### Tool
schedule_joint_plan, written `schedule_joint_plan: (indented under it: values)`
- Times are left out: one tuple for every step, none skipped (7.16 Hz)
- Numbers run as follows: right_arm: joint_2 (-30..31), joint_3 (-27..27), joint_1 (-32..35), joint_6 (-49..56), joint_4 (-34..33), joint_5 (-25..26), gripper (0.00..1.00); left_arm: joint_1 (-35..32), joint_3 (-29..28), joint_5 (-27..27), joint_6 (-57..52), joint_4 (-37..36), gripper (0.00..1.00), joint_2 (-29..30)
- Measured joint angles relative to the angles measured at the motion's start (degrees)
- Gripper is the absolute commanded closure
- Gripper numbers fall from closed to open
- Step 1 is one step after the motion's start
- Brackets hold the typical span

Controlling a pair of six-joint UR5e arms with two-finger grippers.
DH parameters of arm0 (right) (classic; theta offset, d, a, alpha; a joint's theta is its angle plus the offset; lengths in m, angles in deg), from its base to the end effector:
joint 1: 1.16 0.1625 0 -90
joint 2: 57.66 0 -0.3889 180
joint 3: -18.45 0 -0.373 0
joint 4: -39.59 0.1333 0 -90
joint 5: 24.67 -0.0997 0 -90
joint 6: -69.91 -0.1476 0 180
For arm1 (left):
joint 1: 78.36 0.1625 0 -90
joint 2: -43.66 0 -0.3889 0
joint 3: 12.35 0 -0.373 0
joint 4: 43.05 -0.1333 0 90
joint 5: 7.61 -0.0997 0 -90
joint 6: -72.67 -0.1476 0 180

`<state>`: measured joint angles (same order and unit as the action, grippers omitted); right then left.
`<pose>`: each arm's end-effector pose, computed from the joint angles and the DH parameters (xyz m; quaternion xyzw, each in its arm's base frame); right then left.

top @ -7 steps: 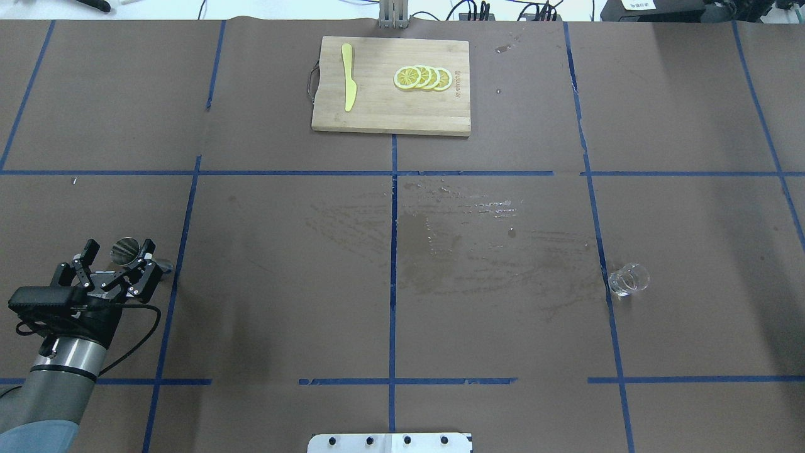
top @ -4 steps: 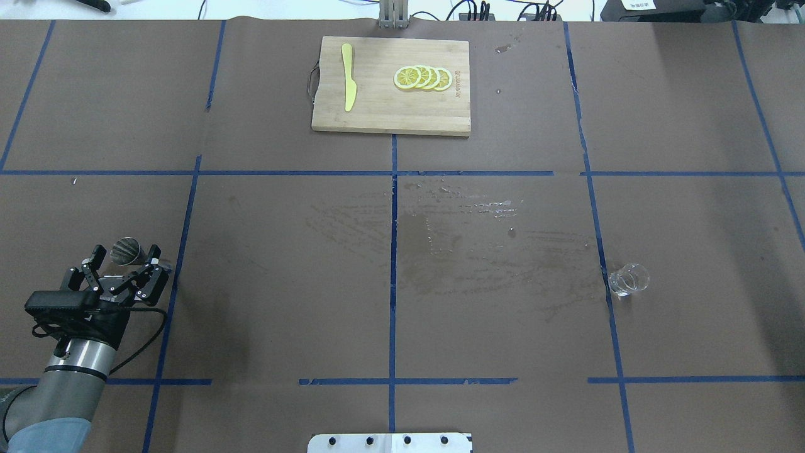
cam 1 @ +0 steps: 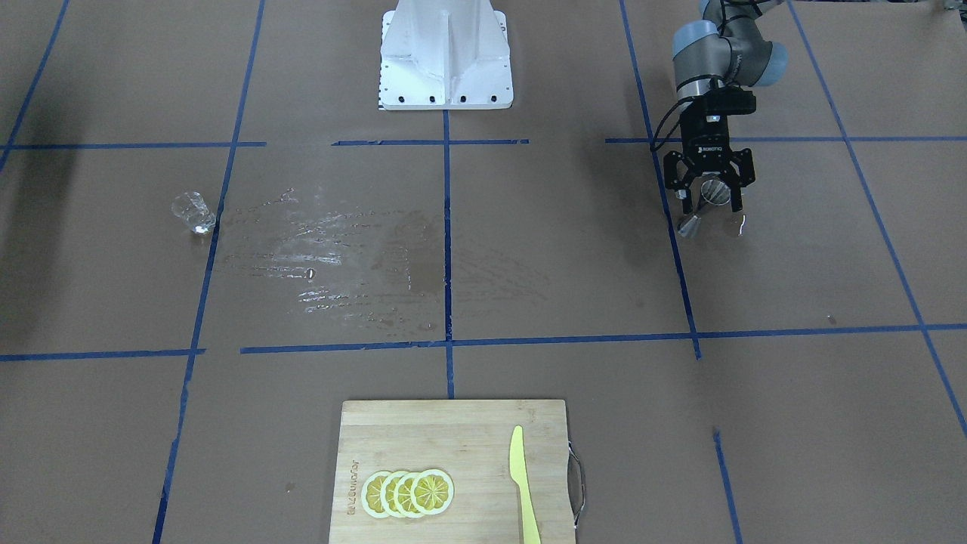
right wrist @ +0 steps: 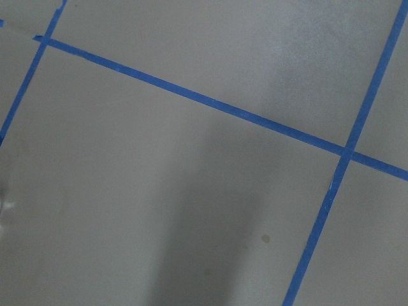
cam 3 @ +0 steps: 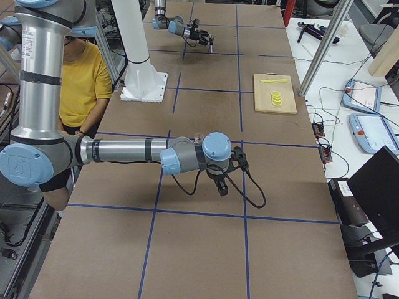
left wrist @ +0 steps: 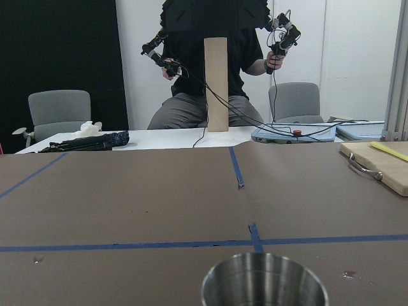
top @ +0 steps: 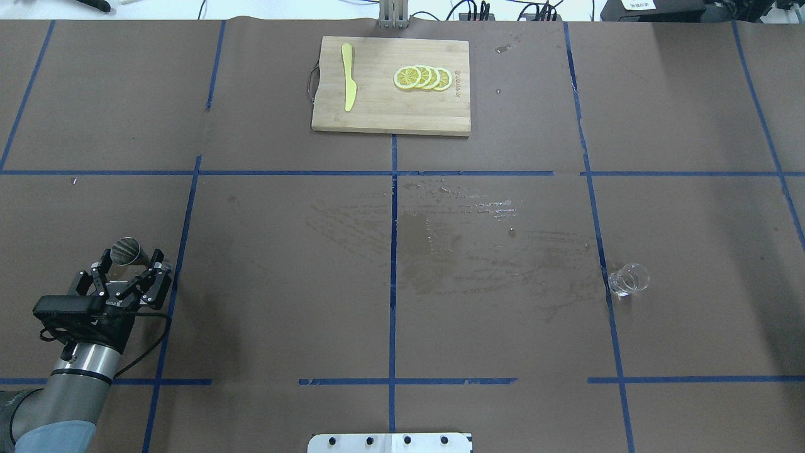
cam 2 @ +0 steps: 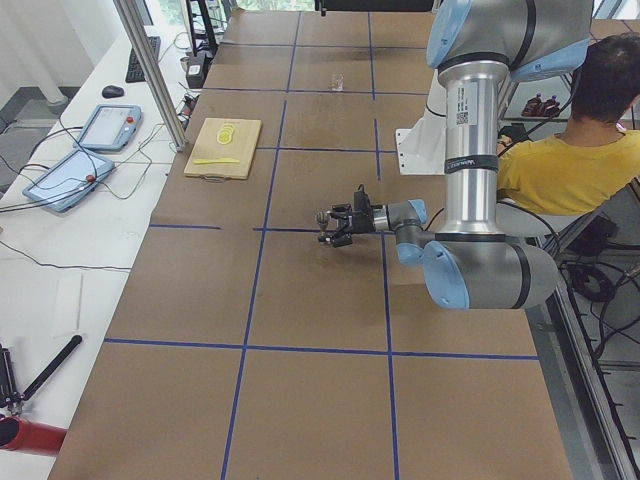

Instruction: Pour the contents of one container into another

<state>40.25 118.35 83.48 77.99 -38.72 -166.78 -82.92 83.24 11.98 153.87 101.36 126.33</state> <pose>-0.0241 -0.4372 0.5992 0.1173 -0.4334 -0.1563 0.8797 0.4000 -0.3051 0.5103 0.5553 0.2999 -0.2285 0.7413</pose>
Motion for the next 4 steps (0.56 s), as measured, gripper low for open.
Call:
schedule_joint_plan:
  values:
    - [0.00,-0.01,0.00,0.00,0.00,0.00,0.00,0.31,-0.37,0.06,0.01,0.28,0.23,0.34]
    - [0.00,0.00,0.00,0.00,0.00,0.00,0.00,0.45,-0.56,0.09,0.02,0.44,0.25,0.52]
    - [0.00,0.00,0.00,0.00,0.00,0.00,0.00,0.48,-0.89,0.10,0.02,0.82,0.26,0.60]
    - [0.00,-0.02,0.00,0.00,0.00,0.00,0.00,0.50,-1.74,0.10,-0.03,1.83,0.26,0.62]
